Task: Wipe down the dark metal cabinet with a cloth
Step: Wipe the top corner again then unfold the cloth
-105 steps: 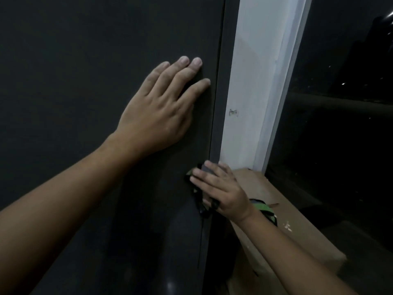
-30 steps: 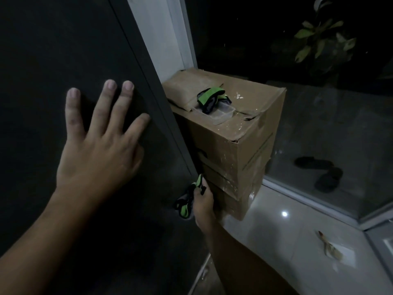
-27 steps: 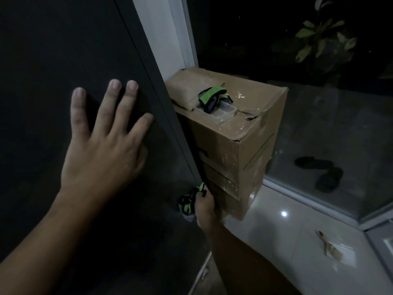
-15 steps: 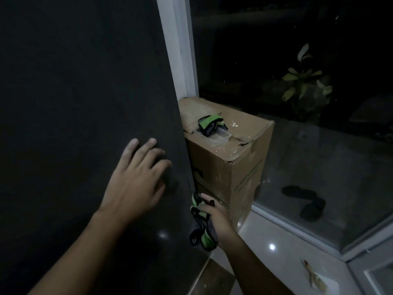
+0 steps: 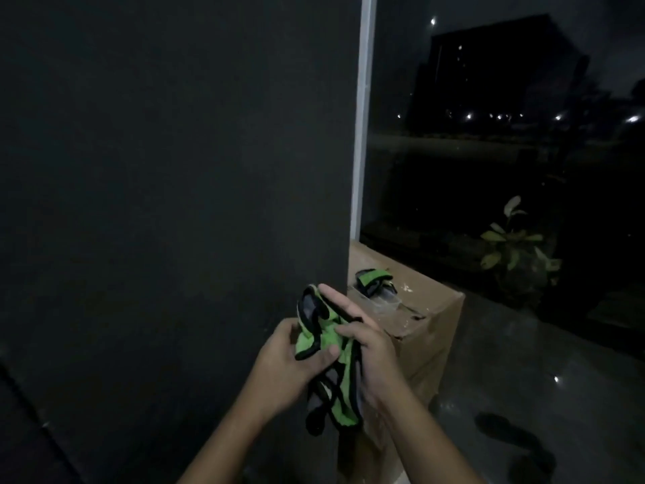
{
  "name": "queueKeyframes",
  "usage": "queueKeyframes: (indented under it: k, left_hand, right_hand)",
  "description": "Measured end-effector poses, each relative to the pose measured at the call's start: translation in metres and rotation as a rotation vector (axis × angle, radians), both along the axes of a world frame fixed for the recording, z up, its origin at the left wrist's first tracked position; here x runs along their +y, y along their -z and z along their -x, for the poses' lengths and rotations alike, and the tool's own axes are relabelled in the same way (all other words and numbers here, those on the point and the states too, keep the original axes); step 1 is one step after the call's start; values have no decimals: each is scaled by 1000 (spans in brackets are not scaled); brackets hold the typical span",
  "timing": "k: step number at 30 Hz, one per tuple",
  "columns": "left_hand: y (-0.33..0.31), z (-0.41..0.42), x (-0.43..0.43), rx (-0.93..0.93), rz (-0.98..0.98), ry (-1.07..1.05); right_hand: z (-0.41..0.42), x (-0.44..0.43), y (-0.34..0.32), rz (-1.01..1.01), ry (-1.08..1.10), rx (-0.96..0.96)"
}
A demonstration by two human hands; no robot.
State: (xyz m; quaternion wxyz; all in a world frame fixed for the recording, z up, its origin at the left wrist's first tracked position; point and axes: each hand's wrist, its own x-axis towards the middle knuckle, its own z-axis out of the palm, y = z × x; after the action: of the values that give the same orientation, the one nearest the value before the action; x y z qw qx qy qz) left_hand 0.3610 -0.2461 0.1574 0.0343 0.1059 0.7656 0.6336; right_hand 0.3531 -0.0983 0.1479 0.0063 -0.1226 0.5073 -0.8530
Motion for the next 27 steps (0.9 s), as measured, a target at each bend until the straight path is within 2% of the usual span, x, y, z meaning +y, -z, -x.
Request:
queueKeyframes:
  k: [4,9,12,18,22,24,27]
  left_hand:
    - [-21,-10,-20,68,-117,-44]
    - [-41,-23,-40,215,-186,-195]
    - [-51,-30,-53,290,-162,-232]
    - [-70,-40,-70,294,-123,-276]
    - [-78,-38,-72,288,-115,-319]
    - [-82,-37,-72,322,-28,-314]
    - [-87,-32,-72,389,179,-354]
  right_hand:
    - [0,-14,-24,-145,-7,114]
    - [3,-21,-45,-583,29,191]
    - [2,-20,-51,-707,-20,221]
    - [5,-2,-61,-642,127,195]
    - [9,8,-69,-494,255,179]
    - [10,10,-73,-393,274,132]
    - [13,13,-78,-405,306,72]
